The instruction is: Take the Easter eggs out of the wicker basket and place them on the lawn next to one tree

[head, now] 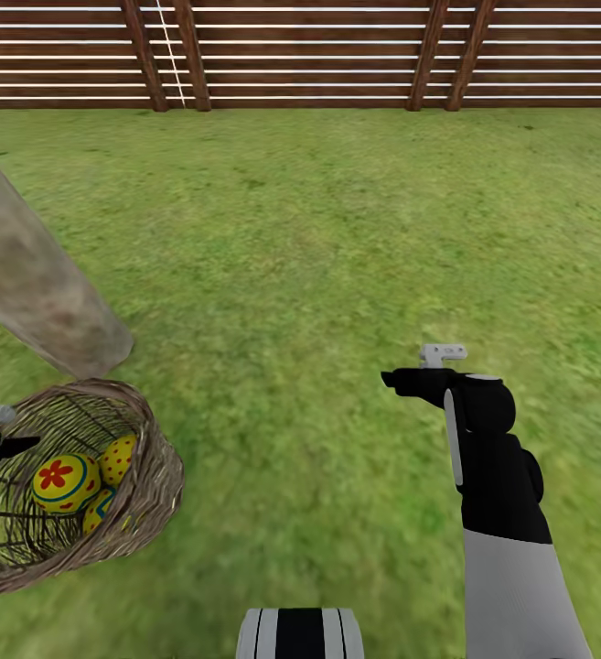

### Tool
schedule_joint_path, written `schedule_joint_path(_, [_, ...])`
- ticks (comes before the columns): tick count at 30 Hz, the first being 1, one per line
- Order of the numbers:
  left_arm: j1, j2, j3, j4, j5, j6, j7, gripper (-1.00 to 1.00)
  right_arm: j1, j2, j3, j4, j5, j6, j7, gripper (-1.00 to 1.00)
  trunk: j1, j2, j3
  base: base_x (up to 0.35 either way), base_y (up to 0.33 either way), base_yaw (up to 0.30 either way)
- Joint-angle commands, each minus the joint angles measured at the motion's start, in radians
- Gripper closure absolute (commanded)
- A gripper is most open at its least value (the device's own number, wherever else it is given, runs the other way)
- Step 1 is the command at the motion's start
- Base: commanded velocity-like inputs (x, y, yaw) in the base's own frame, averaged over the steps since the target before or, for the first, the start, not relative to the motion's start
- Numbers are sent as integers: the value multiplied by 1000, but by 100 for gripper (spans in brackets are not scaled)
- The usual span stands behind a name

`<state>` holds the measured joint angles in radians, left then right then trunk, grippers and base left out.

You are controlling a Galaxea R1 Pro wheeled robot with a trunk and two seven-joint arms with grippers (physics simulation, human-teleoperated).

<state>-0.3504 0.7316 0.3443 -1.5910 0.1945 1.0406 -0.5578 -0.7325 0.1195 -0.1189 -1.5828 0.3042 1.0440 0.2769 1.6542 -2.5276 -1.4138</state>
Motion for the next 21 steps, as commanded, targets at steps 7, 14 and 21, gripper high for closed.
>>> schedule_joint_path(7, [-1,0,1,-1,2,7,2,-100,-10,1,4,-3,10,3,18,-100,0,0,-1,0,0,0])
schedule_joint_path(14, [-1,0,1,2,0,7,3,-100,-69,22,31,-3,8,3,21,-100,1,-1,-9,0,0,0])
schedule_joint_path(21, [-1,-12,-61,11,-2,7,10,-100,-103,31,56,-3,9,3,21,-100,3,-2,-32,0,0,0])
